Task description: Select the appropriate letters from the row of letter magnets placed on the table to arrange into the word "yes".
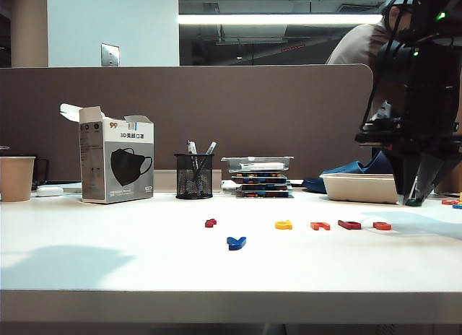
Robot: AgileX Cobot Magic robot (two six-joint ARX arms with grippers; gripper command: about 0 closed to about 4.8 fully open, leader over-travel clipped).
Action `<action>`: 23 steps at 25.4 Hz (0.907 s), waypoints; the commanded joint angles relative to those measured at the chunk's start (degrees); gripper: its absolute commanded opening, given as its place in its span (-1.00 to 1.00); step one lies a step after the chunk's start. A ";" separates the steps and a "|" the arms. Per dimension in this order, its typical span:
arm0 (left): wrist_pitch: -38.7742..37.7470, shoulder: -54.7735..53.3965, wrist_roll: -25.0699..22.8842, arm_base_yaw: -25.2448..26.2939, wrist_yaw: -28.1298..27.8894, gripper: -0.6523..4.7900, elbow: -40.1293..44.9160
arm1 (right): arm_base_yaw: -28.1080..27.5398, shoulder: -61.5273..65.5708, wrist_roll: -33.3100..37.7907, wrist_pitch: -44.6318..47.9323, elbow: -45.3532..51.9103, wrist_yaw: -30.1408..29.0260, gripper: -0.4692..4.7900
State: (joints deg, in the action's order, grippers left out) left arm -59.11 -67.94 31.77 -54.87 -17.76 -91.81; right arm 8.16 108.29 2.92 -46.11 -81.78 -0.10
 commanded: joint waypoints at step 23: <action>0.55 0.11 -0.02 0.02 -0.02 -0.78 -0.17 | 10.91 -2.99 12.39 -6.88 -0.26 -7.39 -0.50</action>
State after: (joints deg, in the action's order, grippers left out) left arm -59.11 -67.94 31.79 -54.87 -17.76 -91.81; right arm 18.41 105.62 13.85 -53.01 -81.78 -7.55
